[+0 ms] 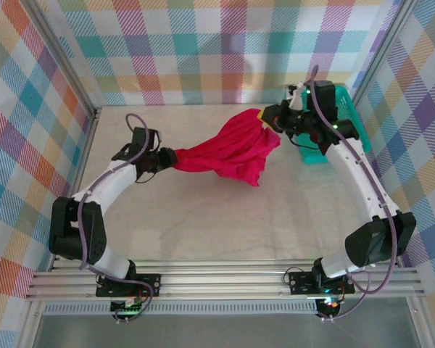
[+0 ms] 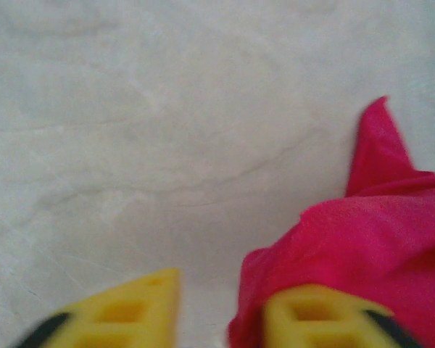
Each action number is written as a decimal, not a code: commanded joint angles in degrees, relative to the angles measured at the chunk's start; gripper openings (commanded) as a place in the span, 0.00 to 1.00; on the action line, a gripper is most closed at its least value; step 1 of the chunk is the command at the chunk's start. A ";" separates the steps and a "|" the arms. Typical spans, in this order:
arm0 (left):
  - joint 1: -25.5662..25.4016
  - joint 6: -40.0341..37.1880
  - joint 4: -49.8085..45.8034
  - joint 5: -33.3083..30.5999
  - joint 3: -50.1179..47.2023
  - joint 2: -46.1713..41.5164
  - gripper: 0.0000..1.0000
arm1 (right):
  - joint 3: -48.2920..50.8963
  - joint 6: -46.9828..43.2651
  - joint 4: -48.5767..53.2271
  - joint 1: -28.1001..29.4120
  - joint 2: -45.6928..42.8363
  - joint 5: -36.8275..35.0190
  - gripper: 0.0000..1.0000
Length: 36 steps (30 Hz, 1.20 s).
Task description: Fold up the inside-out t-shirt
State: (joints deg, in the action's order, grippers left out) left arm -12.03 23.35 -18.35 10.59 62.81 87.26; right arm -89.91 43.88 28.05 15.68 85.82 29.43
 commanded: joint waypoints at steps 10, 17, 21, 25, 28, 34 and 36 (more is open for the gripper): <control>-5.16 -0.05 10.19 23.38 1.16 -7.20 0.81 | 12.10 -12.20 -4.61 6.43 3.76 9.20 0.00; -10.19 3.89 18.51 21.96 -4.17 -0.59 0.81 | 18.34 -14.22 2.71 8.14 2.79 2.21 0.70; -12.18 2.93 15.37 18.14 -2.16 1.98 0.81 | 18.80 -16.74 12.34 7.02 -2.81 -14.04 0.87; -15.34 3.34 13.94 16.77 0.49 4.54 0.81 | 21.63 -15.18 14.16 3.50 -4.60 -18.46 0.80; -17.19 3.85 14.22 16.65 1.46 4.77 0.82 | 24.16 -14.63 12.89 2.46 -4.11 -16.49 0.76; -19.80 3.21 14.22 16.22 1.79 3.82 0.84 | 25.18 -13.73 8.32 2.48 2.56 -12.97 0.78; -20.60 3.20 13.88 16.13 2.12 5.47 0.84 | 25.13 -13.32 6.52 2.43 5.88 -11.89 0.78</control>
State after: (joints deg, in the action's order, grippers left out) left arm -31.81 26.37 -4.34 27.35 63.20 91.88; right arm -64.99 29.58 37.30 17.74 88.49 15.42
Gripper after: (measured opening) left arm 0.843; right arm 0.777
